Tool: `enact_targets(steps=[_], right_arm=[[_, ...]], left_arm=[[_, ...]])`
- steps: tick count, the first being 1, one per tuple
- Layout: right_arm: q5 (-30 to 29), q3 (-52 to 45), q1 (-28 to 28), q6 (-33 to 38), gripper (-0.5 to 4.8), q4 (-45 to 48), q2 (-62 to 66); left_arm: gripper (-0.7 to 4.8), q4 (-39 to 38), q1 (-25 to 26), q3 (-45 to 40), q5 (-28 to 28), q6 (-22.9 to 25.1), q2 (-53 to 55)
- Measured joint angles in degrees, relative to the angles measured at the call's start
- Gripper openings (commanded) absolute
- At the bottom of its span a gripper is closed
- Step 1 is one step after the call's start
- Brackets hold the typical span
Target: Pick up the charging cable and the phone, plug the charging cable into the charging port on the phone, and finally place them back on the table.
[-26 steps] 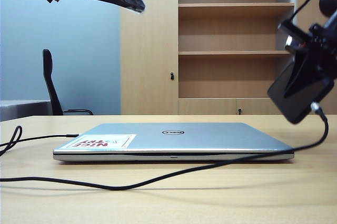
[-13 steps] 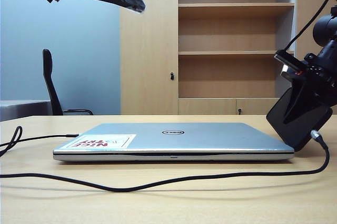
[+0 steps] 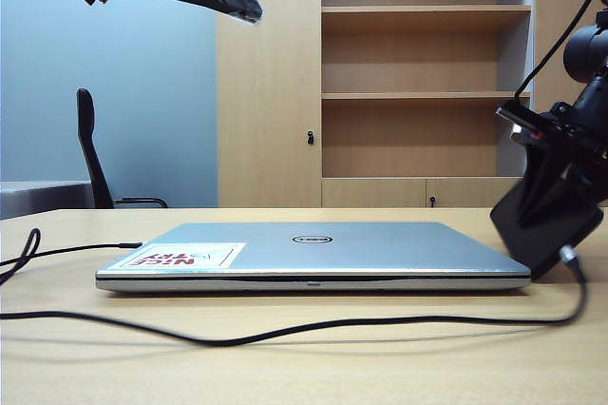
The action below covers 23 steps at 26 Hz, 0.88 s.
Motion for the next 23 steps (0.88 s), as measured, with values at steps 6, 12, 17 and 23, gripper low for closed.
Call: enact_targets(steps=[6,12,17,23], right_arm=[[2.5,2.1,0.0,0.0,1.76,-2.4,0.0],[16.3,13.8,0.2,-1.2,1.65,-12.7,-0.5],[19.6,15.6,0.3,-1.3,-0.04,-16.0,-10.3],[20.1,12.1,0.3,-1.7,-0.04,-12.0,-29.7]], left_arm=[[-0.06,-0.1,0.0,0.0,0.0,0.0,0.0],[-0.06,-0.6,0.0,0.0,0.0,0.2,0.0],[-0.06,-0.9,0.0,0.0,0.0,2.2,-4.1],[-0.06,-4.8,1.3,-0.1,0.0,3.9,-12.0]])
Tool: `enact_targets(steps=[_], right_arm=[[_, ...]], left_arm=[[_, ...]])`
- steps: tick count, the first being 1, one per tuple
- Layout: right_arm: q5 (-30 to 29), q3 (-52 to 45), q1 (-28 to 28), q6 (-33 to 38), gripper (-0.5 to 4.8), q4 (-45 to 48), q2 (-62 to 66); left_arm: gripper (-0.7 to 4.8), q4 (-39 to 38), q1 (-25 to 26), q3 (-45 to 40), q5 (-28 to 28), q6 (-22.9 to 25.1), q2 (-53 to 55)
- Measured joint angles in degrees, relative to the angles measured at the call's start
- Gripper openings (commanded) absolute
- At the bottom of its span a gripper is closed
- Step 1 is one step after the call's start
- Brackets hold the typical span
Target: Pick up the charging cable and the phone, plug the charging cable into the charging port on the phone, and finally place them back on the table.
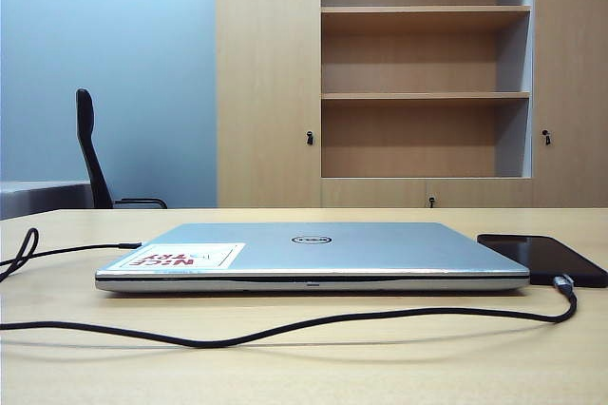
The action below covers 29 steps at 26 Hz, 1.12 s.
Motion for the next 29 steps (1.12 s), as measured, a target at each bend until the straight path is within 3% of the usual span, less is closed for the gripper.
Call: enact_targets(steps=[8,14,21,24,29], right_arm=[[-4.6,-19.5,0.0,-0.3,-0.04,11.7,-24.0],[-5.2,-30.3,0.0,-0.2,-0.04,11.5,-35.5],[-8.1,-48.6,0.0,0.1,-0.03,25.2,-49.1],[-8.1,-53.4,0.0,0.1,0.00,27.1,-52.9],[-8.1,-59.1,0.0,0.1,0.00,27.9,-58.1]], left_arm=[[-0.06,-3.8,0.0,-12.9,0.0,0.3,-12.7],[-0.06,-3.7,0.0,-22.7,0.0,2.7,-27.5],[-0.06,3.5,0.4,-31.6,0.0,2.9,-36.2],[-0.06,5.4,0.4,-33.9,0.0,2.9,-36.1],[-0.05,15.7,0.4,-40.2,0.0,2.9,-36.1]])
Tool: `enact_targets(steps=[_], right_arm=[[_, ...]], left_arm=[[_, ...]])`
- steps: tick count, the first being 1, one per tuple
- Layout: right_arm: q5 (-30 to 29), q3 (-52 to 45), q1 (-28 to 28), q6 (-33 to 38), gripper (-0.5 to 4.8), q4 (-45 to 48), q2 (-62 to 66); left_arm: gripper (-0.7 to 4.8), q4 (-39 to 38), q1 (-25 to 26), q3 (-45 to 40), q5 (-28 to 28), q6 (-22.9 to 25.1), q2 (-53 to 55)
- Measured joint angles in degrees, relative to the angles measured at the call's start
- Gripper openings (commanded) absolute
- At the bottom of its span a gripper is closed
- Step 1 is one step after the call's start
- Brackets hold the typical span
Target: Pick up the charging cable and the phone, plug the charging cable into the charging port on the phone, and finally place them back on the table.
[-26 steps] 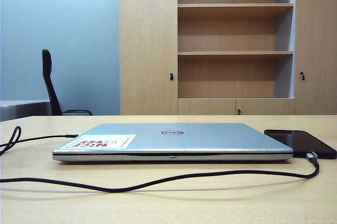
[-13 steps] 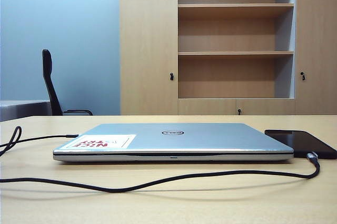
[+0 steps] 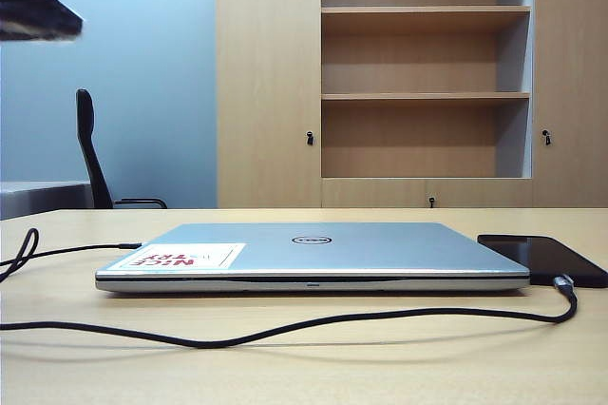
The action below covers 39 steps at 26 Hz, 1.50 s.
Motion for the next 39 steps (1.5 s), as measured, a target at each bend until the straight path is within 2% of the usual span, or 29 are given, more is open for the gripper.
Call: enact_targets(steps=[4,13,19,20,23,26,28,34,39], right_arm=[[0.0,-0.9,0.0,0.0,0.00,-0.2,-1.0],[0.0,-0.9,0.0,0.1,0.00,-0.2,-1.0],[0.0,-0.9,0.0,0.1,0.00,-0.2,-1.0],[0.0,-0.9,0.0,0.1,0.00,-0.1,-1.0],[0.0,-0.9,0.0,0.1,0.00,-0.2,-1.0],[0.1,-0.9,0.0,0.1,0.00,-0.2,-1.0],[0.1,-0.9,0.0,0.1,0.00,-0.2,-1.0],[0.1,-0.9,0.0,0.1,0.00,-0.2,-1.0],[0.1,-0.9,0.0,0.1,0.00,-0.3,-1.1]], left_arm=[[-0.06,6.0,0.0,-4.4,0.0,0.0,0.0],[-0.06,7.1,0.0,-7.4,0.0,0.9,0.0],[-0.06,11.4,1.1,-7.4,0.0,1.0,-2.4],[-0.06,12.2,2.1,-7.4,0.1,1.0,-3.2],[-0.06,14.0,12.0,-7.4,0.0,1.0,-5.9],[-0.06,11.7,21.7,-7.4,0.1,1.1,-10.2],[-0.06,11.3,25.4,-7.4,-0.3,1.0,-12.5],[-0.06,9.9,31.0,-9.3,-0.2,1.9,-17.8],[-0.06,10.1,31.6,-13.0,-0.2,2.5,-17.7]])
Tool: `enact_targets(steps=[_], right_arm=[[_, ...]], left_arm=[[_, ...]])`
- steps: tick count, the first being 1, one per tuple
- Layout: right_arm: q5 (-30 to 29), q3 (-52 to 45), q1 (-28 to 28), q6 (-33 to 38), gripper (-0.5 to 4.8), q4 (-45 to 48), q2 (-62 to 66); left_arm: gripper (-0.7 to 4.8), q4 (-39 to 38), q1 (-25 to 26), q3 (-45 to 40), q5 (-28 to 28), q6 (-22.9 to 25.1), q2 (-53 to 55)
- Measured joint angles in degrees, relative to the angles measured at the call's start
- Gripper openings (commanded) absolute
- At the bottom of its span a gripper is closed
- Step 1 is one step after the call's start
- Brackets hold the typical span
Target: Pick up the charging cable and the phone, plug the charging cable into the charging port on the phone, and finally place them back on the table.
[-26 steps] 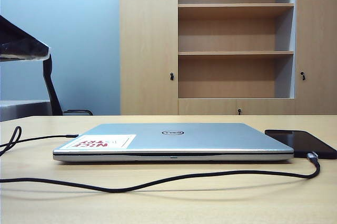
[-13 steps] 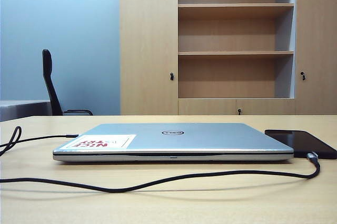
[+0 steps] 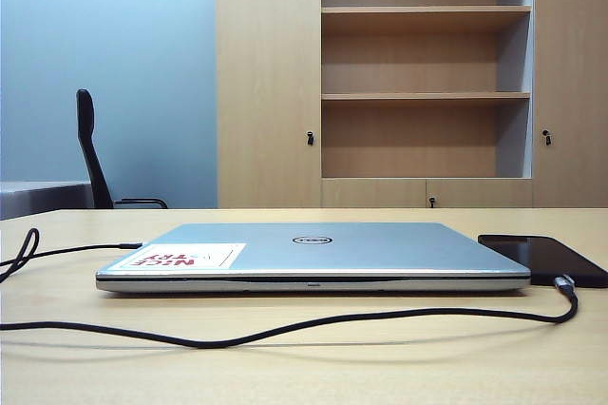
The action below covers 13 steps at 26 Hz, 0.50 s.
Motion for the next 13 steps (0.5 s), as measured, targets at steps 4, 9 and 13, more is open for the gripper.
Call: enact_targets(steps=[4,9,13], right_arm=[[0.0,0.0,0.0,0.0,0.00,0.0,-0.1],[0.0,0.0,0.0,0.0,0.00,0.0,-0.1],[0.0,0.0,0.0,0.0,0.00,0.0,-0.1]], left_arm=[[-0.06,-0.6,0.0,-0.5,0.0,1.4,0.0],[-0.06,4.4,0.0,-0.5,0.0,2.4,0.0],[-0.06,4.3,0.0,-0.5,0.0,2.4,0.0]])
